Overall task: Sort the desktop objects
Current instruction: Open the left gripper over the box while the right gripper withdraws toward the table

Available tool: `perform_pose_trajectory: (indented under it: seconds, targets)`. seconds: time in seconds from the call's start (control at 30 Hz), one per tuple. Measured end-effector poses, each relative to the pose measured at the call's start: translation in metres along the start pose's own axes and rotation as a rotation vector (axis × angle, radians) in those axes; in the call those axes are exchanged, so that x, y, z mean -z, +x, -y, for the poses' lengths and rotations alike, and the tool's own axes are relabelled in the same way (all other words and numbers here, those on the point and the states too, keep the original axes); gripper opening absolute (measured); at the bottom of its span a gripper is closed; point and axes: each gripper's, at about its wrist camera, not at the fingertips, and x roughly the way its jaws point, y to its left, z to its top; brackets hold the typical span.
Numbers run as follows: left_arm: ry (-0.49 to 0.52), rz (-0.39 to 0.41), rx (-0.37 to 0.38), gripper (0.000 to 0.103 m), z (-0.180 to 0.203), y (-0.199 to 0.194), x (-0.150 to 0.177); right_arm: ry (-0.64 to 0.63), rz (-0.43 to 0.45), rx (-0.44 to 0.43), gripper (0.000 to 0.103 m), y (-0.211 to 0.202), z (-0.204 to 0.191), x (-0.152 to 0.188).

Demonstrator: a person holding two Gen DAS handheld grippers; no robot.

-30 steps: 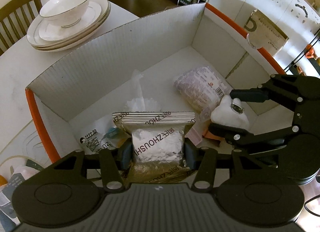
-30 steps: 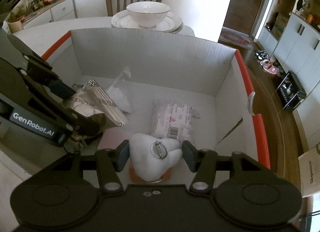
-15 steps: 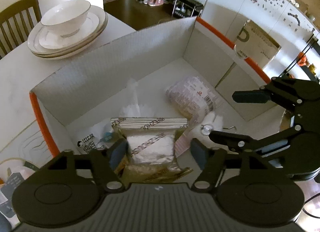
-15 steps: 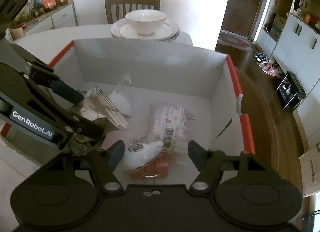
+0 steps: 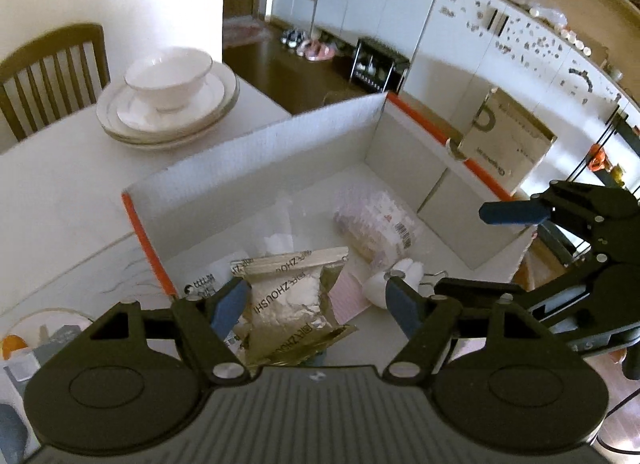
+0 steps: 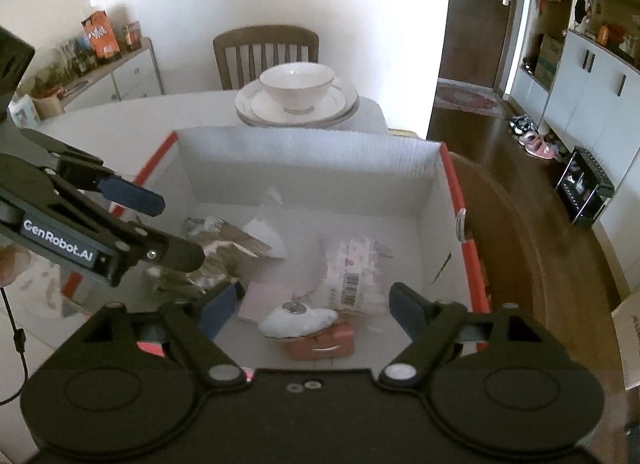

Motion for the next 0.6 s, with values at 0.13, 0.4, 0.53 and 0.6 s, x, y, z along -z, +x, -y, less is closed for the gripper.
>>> perform_pose_trajectory:
  seconds: [0.13,0.4,0.53,0.6]
  targets:
    - [-0.001,0.045,-0.002,0.076,0.003,-0.019,0.004,0.015,0.025,-0.011,0.086,-0.012,-0.006,-0.001]
    - [0.045,0.123,-0.036,0.076,0.004,-0.053,0.018,0.028,0.07,-0.001,0.092,-0.033,-0.025,-0.001]
    - [0.037,0.139,-0.023,0.076,-0.005,-0.068,0.025,0.048,0.088,0.011,0.094,-0.041,-0.037,0.0]
    - [0.035,0.144,-0.017,0.076,-0.012,-0.074,0.03,0.062,0.094,0.014,0.095,-0.044,-0.044,0.0]
